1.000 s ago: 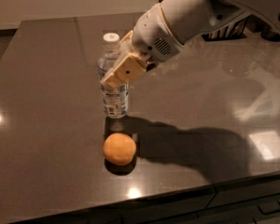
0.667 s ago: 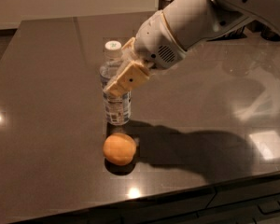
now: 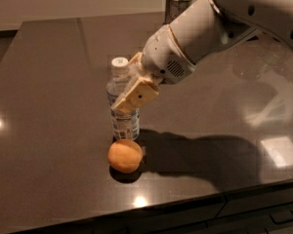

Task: Move blue plastic bottle near orange

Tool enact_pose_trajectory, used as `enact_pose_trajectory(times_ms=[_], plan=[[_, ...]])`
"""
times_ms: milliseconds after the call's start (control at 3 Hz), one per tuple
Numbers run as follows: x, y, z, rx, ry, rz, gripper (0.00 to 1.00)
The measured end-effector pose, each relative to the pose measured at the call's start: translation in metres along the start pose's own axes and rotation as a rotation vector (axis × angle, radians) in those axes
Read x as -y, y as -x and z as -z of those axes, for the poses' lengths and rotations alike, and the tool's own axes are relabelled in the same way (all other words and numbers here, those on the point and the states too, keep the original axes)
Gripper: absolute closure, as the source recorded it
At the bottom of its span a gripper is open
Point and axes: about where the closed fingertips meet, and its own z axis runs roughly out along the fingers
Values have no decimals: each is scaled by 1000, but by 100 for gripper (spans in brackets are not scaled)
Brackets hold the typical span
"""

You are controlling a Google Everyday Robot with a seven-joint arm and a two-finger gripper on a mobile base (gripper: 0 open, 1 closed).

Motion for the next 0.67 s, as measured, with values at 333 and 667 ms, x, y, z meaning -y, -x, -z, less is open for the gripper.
enact_pose_trajectory(times_ms=[333,667], plan=[[-1,-5,-4,-4,11,0,30],[-3,-4,-5,-6,12,3,7]])
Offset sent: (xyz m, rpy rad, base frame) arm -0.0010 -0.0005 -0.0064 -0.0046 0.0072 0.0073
